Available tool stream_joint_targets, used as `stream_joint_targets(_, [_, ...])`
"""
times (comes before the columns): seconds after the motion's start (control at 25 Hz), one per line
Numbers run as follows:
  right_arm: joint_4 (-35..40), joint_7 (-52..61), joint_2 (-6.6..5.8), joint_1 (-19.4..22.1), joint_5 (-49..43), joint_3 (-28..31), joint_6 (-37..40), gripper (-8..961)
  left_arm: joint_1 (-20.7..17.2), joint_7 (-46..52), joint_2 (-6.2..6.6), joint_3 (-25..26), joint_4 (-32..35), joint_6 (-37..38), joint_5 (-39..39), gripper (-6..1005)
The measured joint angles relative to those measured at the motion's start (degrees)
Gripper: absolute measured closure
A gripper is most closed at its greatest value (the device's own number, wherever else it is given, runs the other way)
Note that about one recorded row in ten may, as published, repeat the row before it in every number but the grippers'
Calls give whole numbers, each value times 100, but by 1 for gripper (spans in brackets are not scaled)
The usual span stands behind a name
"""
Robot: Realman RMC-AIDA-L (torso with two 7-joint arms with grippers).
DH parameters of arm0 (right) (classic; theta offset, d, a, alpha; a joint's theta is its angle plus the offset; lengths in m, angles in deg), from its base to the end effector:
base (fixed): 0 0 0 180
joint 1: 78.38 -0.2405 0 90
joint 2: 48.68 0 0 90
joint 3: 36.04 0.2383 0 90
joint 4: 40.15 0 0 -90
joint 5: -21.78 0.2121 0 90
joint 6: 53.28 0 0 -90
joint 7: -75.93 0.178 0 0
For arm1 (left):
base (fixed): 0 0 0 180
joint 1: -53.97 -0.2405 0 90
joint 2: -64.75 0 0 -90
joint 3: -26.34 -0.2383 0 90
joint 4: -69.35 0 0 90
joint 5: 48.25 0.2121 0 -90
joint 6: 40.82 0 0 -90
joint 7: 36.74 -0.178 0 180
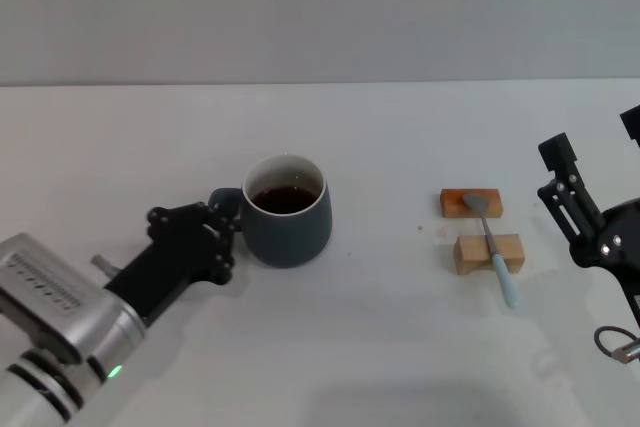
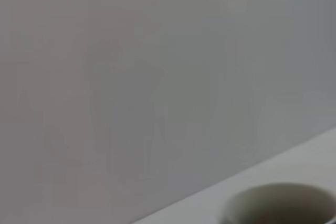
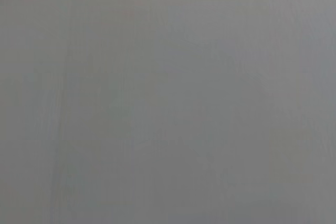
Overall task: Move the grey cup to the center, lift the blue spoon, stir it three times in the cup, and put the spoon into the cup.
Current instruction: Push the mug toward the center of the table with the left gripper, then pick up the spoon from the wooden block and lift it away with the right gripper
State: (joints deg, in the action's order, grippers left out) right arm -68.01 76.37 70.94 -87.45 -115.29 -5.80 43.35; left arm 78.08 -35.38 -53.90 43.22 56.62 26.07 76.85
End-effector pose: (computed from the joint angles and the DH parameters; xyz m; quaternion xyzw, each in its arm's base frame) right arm 0.2090 0.2427 -0.0315 -0.6750 0.0908 0.5148 0.5207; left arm -0.2765 0.3131 -0.0908 -0.8400 -0.1235 -0.2521 0.4643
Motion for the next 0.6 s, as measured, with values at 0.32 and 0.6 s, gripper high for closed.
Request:
stream_joint_targets(0.32, [-3, 0, 0, 225, 79, -30, -171, 136, -1083, 253, 74, 1670, 85, 985, -41, 997])
stream_joint_targets(0.6, [72, 0, -7, 478, 446, -307, -331, 136, -1626, 652, 102, 2561, 358, 1450, -39, 921])
